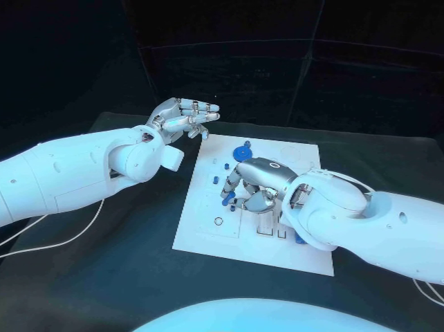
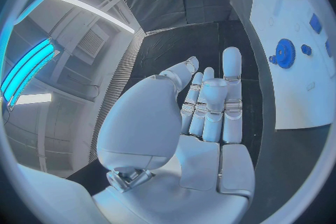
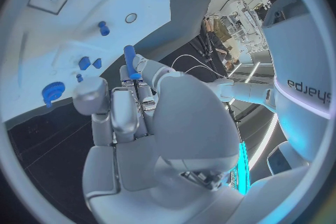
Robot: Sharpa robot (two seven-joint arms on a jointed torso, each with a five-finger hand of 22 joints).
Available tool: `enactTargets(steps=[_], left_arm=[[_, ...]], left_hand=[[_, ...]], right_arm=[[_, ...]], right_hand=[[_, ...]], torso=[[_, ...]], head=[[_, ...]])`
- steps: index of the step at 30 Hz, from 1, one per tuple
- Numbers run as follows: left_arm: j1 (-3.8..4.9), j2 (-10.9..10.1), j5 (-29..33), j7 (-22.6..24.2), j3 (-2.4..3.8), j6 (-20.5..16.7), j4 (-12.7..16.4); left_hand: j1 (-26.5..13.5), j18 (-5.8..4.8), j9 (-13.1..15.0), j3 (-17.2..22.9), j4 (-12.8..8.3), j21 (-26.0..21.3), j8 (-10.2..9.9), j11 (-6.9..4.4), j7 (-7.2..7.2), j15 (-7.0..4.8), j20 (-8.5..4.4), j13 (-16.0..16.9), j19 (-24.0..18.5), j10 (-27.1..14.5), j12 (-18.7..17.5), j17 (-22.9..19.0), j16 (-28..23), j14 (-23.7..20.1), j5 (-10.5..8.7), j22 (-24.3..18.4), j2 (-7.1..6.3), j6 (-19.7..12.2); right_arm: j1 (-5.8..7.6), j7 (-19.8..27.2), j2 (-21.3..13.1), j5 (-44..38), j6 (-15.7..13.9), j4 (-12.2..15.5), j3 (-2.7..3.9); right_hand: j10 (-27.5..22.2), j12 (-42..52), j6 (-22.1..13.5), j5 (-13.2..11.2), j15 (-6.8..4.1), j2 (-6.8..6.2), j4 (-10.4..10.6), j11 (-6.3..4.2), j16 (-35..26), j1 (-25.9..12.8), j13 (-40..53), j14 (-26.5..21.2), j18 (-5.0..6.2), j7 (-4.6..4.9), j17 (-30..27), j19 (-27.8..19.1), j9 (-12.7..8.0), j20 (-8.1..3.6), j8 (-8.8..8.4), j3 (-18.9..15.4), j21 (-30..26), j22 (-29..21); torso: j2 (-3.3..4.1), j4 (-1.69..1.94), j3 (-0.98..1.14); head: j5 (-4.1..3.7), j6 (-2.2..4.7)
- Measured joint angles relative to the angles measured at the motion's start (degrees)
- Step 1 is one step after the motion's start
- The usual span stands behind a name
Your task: Assemble the parts on the task board
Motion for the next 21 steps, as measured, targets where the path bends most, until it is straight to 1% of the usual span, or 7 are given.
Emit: enactTargets(steps=[5,6,8,11,13,15,21], left_arm=[[0.00,0.22,0.00,-0.03,0.00,0.00,0.00],[0.00,0.25,0.00,-0.05,0.00,0.00,0.00],[0.01,0.30,0.00,-0.09,0.00,-0.01,-0.01],[0.01,0.33,0.00,-0.15,0.00,-0.02,-0.01],[0.01,0.36,0.00,-0.18,0.00,-0.02,0.00],[0.01,0.41,0.00,-0.22,0.00,-0.02,0.00],[0.01,0.52,0.00,-0.28,0.00,-0.03,-0.01]], left_hand=[[0.00,0.00,0.00,0.00,0.00,0.00,0.00,0.02,0.00,0.00,0.00,0.00,0.00,-0.02,0.24,0.00,0.00,0.00,0.00,0.00,0.00,0.00],[0.00,0.00,0.00,0.00,0.00,0.00,0.00,0.22,0.00,0.00,0.00,0.00,0.00,-0.22,0.24,0.00,0.00,0.00,0.00,0.00,0.00,0.00],[0.00,0.00,0.00,0.00,0.00,0.00,0.26,0.21,0.00,0.00,0.00,0.00,0.00,-0.21,0.47,0.00,0.00,0.00,0.00,0.00,0.00,0.00],[0.00,0.00,0.00,0.00,0.00,0.00,0.27,0.21,0.00,0.00,0.00,0.00,0.00,-0.21,0.50,0.00,0.00,0.00,0.00,0.00,0.00,0.00],[0.00,0.00,0.00,0.00,0.00,0.00,0.27,0.21,0.00,0.00,0.00,0.00,0.00,-0.21,0.50,0.00,0.00,0.00,0.00,0.00,0.00,0.00],[0.00,0.00,0.00,0.00,0.00,0.00,0.27,0.21,0.00,0.00,0.00,0.00,0.00,-0.21,0.50,0.00,0.00,0.00,0.00,0.00,0.00,0.00],[0.00,0.00,0.00,0.00,0.00,0.00,0.27,0.21,0.00,0.00,0.00,0.00,0.00,-0.21,0.50,0.00,0.00,0.00,0.00,0.00,0.00,0.00]], right_arm=[[-1.89,0.78,2.61,-1.11,0.97,-2.40,-0.10],[-2.07,0.89,3.00,-1.33,1.16,-2.77,-0.10],[-2.38,1.11,3.79,-1.90,1.62,-3.55,-0.10],[-2.62,1.29,4.43,-2.63,2.25,-4.28,-0.07],[-2.69,1.36,4.79,-3.18,2.77,-4.72,-0.06],[-2.75,1.40,5.08,-3.66,3.27,-4.99,-0.06],[-2.88,1.49,5.50,-4.75,4.41,-5.28,-0.06]], right_hand=[[0.00,-0.34,-0.04,0.00,0.00,0.00,-0.17,0.00,0.00,0.00,0.00,0.00,0.00,0.04,0.01,0.00,-0.05,0.00,0.00,0.16,0.00,0.01],[0.00,-0.35,-0.04,0.00,0.00,0.00,-0.17,0.00,0.00,0.00,0.00,0.00,0.00,0.04,0.07,0.00,-0.05,0.00,0.00,0.16,0.00,0.06],[0.00,-0.54,-0.04,0.00,0.00,-0.24,-0.17,0.00,0.09,-0.24,0.00,0.00,0.00,0.04,0.12,0.00,-0.05,0.00,0.00,0.16,0.00,0.09],[0.00,-0.55,-0.05,0.00,0.00,-0.24,-0.17,0.00,0.24,-0.24,0.01,0.00,0.00,0.05,0.12,0.00,-0.05,0.00,0.00,0.16,0.00,0.09],[0.00,-0.55,-0.24,0.00,0.00,-0.30,-0.17,0.00,0.24,-0.30,0.01,0.00,0.00,0.24,0.12,0.00,-0.07,0.00,0.00,0.16,0.00,0.09],[0.00,-0.56,-0.24,0.00,0.00,-0.30,-0.18,0.00,0.24,-0.30,0.00,0.00,0.00,0.24,0.11,0.00,-0.10,0.00,0.00,0.16,0.00,0.09],[0.00,-0.67,-0.24,-0.01,0.00,-0.30,-0.18,0.00,0.24,-0.30,0.01,0.00,0.00,0.24,0.11,0.00,-0.10,0.00,-0.21,0.15,0.00,0.14]], torso=[[0.02,-0.08,0.03],[0.02,-0.09,0.04],[0.04,-0.10,0.07],[0.05,-0.10,0.08],[0.06,-0.10,0.07],[0.06,-0.10,0.07],[0.05,-0.10,0.09]], head=[[0.46,-0.46],[0.55,-0.52],[0.68,-0.68],[0.73,-0.85],[0.83,-0.98],[1.00,-1.14],[1.19,-1.37]])
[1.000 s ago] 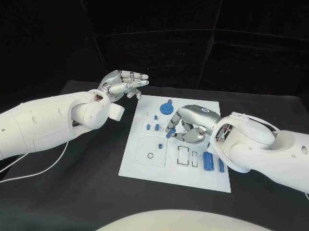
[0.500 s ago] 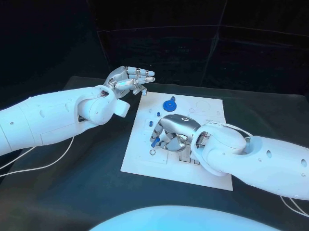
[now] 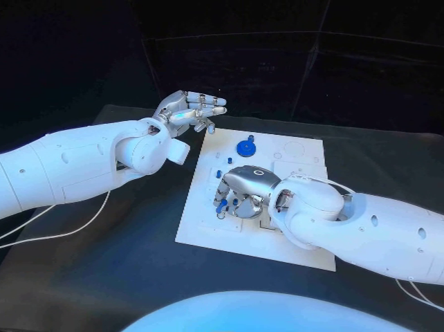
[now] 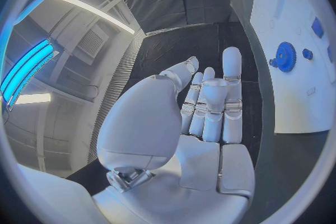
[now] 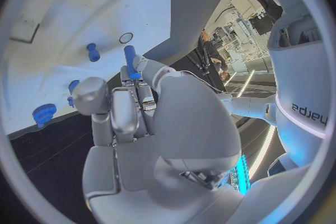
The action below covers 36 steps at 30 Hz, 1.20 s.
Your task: Assemble the parts on the task board
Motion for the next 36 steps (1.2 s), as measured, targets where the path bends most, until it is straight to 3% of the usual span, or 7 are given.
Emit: enactTargets(steps=[30,34,35,36], left_arm=[[0.00,0.14,0.00,-0.15,0.00,0.00,-0.06],[0.00,0.14,0.00,-0.16,0.00,0.00,-0.05],[0.00,0.14,0.00,-0.16,0.00,0.00,-0.05],[0.00,0.14,0.00,-0.16,0.00,0.00,-0.05]], left_hand=[[0.00,0.00,0.00,0.00,0.00,0.00,0.00,0.00,0.00,0.00,0.00,0.00,0.00,0.00,-0.01,0.00,0.00,0.00,0.00,0.00,0.00,0.00],[0.00,0.00,0.00,0.00,0.00,0.00,0.00,0.00,0.00,0.00,0.00,0.00,0.00,0.00,-0.01,0.00,0.00,0.00,0.00,0.00,0.00,0.00],[0.00,0.00,0.00,0.00,0.00,0.00,0.00,0.00,0.00,0.00,0.00,0.00,0.00,0.00,-0.01,0.00,0.00,0.00,0.00,0.00,0.00,0.00],[0.00,0.00,0.00,0.00,0.00,0.00,0.00,0.00,0.00,0.00,0.00,0.00,0.00,0.00,-0.01,0.00,0.00,0.00,0.00,0.00,0.00,0.00]], right_arm=[[-0.18,-1.07,1.09,-3.27,4.87,-1.17,-0.25],[-0.07,-1.40,1.39,-4.28,4.60,-1.13,-0.88],[-0.03,-1.48,1.45,-4.57,4.46,-1.08,-1.06],[-0.02,-1.55,1.51,-4.85,4.32,-1.04,-1.18]], right_hand=[[0.00,-0.11,-0.27,0.94,0.00,-0.71,0.06,-0.01,0.00,-1.55,0.78,0.00,0.00,0.27,0.13,0.00,-0.06,0.00,-0.31,-0.07,0.00,-0.02],[-0.01,-1.00,-0.90,1.90,0.00,-1.08,0.65,-0.05,0.37,-2.84,0.83,0.00,0.00,0.34,0.30,-0.20,-0.19,0.20,-0.67,-0.66,0.00,-0.02],[0.36,-1.04,-1.11,2.06,0.00,-1.27,0.70,-0.77,0.37,-3.16,0.80,0.00,0.00,0.55,0.30,-0.21,-0.20,0.21,-0.82,-0.98,0.00,-0.02],[0.43,-1.09,-1.20,2.33,0.00,-1.46,0.74,-0.86,0.38,-3.34,0.77,0.00,0.00,0.65,0.30,-0.21,-0.19,0.21,-0.91,-1.23,0.00,-0.02]], torso=[[-0.08,0.00,-0.02],[-0.08,0.00,-0.02],[-0.08,-0.01,-0.02],[-0.08,-0.01,-0.02]], head=[[0.47,-0.54],[0.55,-0.62],[0.58,-0.63],[0.59,-0.64]])
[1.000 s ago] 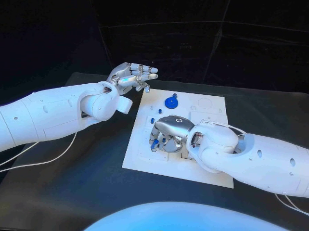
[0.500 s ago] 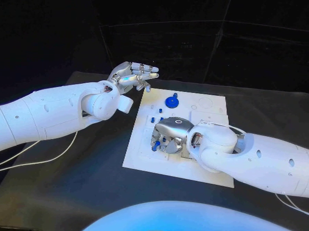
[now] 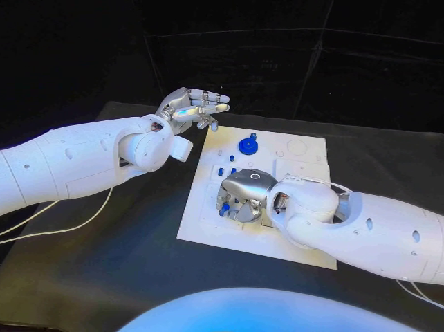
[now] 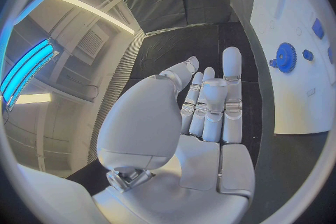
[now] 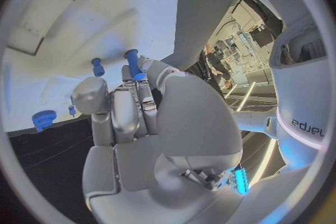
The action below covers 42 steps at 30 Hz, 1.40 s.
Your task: Assemble the parts on the task board
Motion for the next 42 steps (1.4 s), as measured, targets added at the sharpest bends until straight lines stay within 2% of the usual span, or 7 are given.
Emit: enactTargets(steps=[3,9,18,27,31,35,42], left_arm=[[0.00,0.00,0.00,0.00,0.00,-0.01,0.00],[0.00,0.02,0.00,-0.01,0.00,-0.01,0.00],[0.00,-0.02,0.00,-0.04,0.00,-0.02,0.01],[0.01,-0.17,0.00,-0.09,0.00,-0.02,0.00],[0.01,-0.34,0.00,-0.11,0.00,-0.02,0.00],[0.01,-0.57,0.00,-0.13,0.00,-0.02,0.04],[0.01,-1.06,0.01,-0.16,-0.01,-0.05,0.02]], left_hand=[[0.00,0.00,0.00,0.00,0.00,0.00,0.00,0.00,0.00,0.00,0.00,0.00,0.00,0.00,0.00,0.00,0.00,0.00,0.00,0.00,0.00,0.00],[0.00,0.00,0.00,0.00,0.00,0.00,0.00,-0.21,0.00,0.00,0.00,0.00,0.00,-0.21,0.22,0.00,0.00,0.00,0.00,0.00,0.00,0.00],[0.00,0.01,0.00,0.00,0.00,0.00,0.00,-0.21,0.00,0.00,0.00,0.00,0.00,-0.21,0.22,0.00,0.23,0.00,0.00,0.00,0.00,0.00],[0.00,0.00,0.00,0.00,0.00,0.00,0.00,-0.21,0.00,0.00,0.00,0.00,0.00,-0.21,0.22,0.00,0.23,0.00,0.00,0.00,0.00,0.00],[0.00,0.00,0.00,0.00,0.00,0.00,0.00,-0.21,0.20,0.00,0.00,0.00,0.00,-0.21,0.22,-0.08,0.23,0.00,0.00,0.00,0.00,-0.21],[0.00,0.00,0.00,0.00,0.00,0.00,-0.01,-0.21,0.20,0.00,0.00,0.00,0.00,-0.21,0.21,-0.08,0.23,0.00,0.00,0.00,0.00,-0.21],[0.00,0.00,0.00,-0.16,-0.16,0.00,-0.01,0.00,0.20,0.00,0.00,0.00,0.00,-0.41,0.21,-0.08,0.23,0.00,0.00,0.00,0.00,-0.21]], right_arm=[[0.02,-0.33,0.31,-0.98,-0.46,0.03,-0.43],[-0.29,-0.93,0.48,-2.28,-0.68,-0.09,-1.04],[-0.31,-1.50,0.44,-3.58,-2.58,0.11,-1.11],[-0.35,-1.05,-2.39,-4.08,-8.43,3.01,-1.12],[-0.35,-0.60,-6.23,-3.32,-10.83,6.09,-0.96],[0.59,-0.59,-11.94,0.46,-12.24,9.17,0.23],[2.51,-4.64,-24.11,12.98,-14.82,13.46,1.07]], right_hand=[[-0.08,-0.81,-1.38,0.63,0.31,-0.78,0.58,-0.62,0.00,-1.34,-0.24,-0.07,0.00,0.22,0.12,-0.21,-0.19,0.21,-0.48,-0.89,0.00,-0.08],[-4.98,-2.46,-6.89,1.05,1.36,-2.75,1.59,0.87,-0.97,-3.31,-1.00,-0.10,0.00,0.94,-2.03,-2.28,-0.39,1.45,-0.59,-3.67,-2.02,-3.93],[-9.83,-1.93,-11.09,1.05,1.96,-2.88,2.00,1.16,-3.17,-3.44,-0.99,-1.79,0.00,0.87,-5.74,-5.23,-0.32,1.86,-0.59,-7.86,-5.51,-9.32],[-13.14,1.21,-13.15,1.38,2.06,-1.97,2.77,1.06,-4.21,-2.53,-0.77,-2.68,0.91,0.76,-8.00,-6.36,-0.19,2.05,-0.59,-13.56,-7.72,-12.36],[-13.35,3.26,-13.32,1.38,2.06,-1.66,3.53,1.27,-4.21,-2.22,-0.63,-2.68,0.91,0.59,-8.11,-6.36,-0.10,2.05,-0.59,-16.24,-7.72,-12.36],[-9.53,7.00,-12.53,1.86,1.72,-1.16,5.58,0.73,-2.75,-2.72,0.21,-1.68,0.90,0.92,-6.08,-4.96,0.12,1.68,0.12,-19.32,-6.67,-10.20],[6.32,21.25,-9.07,7.08,-0.73,-1.74,11.62,-2.50,3.98,-7.16,8.88,-0.10,-1.25,-1.24,4.61,2.76,1.06,-0.67,3.78,-27.44,2.77,4.67]], torso=[[0.01,0.00,-0.01],[0.01,0.00,-0.01],[0.00,0.00,0.00],[-0.01,-0.01,0.04],[-0.05,-0.04,0.04],[-0.12,-0.04,0.01],[-0.24,-0.43,-0.13]], head=[[0.02,-0.05],[0.02,-0.09],[-0.03,0.04],[-0.07,0.20],[-0.25,0.40],[-1.20,0.79],[-3.97,1.83]])
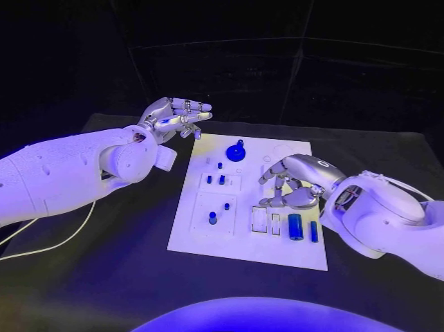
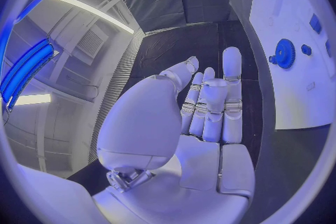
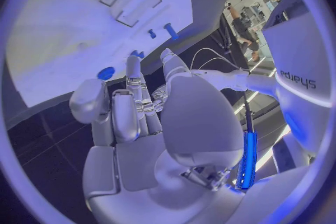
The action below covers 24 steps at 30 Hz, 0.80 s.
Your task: Assemble the parts on the task board
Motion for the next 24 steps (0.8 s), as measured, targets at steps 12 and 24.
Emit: enactTargets(steps=[12,24], left_arm=[[-0.01,-0.18,0.00,0.00,-0.01,-0.01,0.02],[-0.01,-0.23,0.00,0.00,-0.02,0.01,-0.06]], left_hand=[[0.00,0.00,0.00,0.00,0.00,0.00,0.23,0.00,0.00,0.00,0.00,0.00,0.00,0.00,-0.01,-0.09,0.00,0.00,0.00,0.00,0.00,0.00],[-0.23,0.00,0.00,-0.16,0.17,0.00,0.23,0.00,0.00,0.00,0.00,0.00,0.00,0.00,0.23,-0.08,0.00,0.00,0.00,-0.05,-0.23,0.00]], right_arm=[[0.02,-10.12,-8.44,5.42,-0.12,2.64,-1.38],[-1.89,-14.87,-8.98,1.44,1.32,3.60,-2.91]], right_hand=[[5.44,43.19,0.27,1.27,-1.14,2.36,7.54,-1.02,6.00,-1.56,51.89,0.08,-1.04,-1.23,9.86,2.78,1.70,-0.98,7.82,-9.29,5.34,9.29],[6.48,46.99,0.15,0.78,-1.13,3.13,7.58,-1.25,8.30,-2.33,58.06,0.09,-1.93,-1.35,9.85,3.84,2.15,-0.78,9.98,-10.24,7.48,13.28]], torso=[[-0.32,-1.16,-0.11],[-0.52,-1.69,-0.06]], head=[[-5.08,0.41],[-7.00,0.52]])
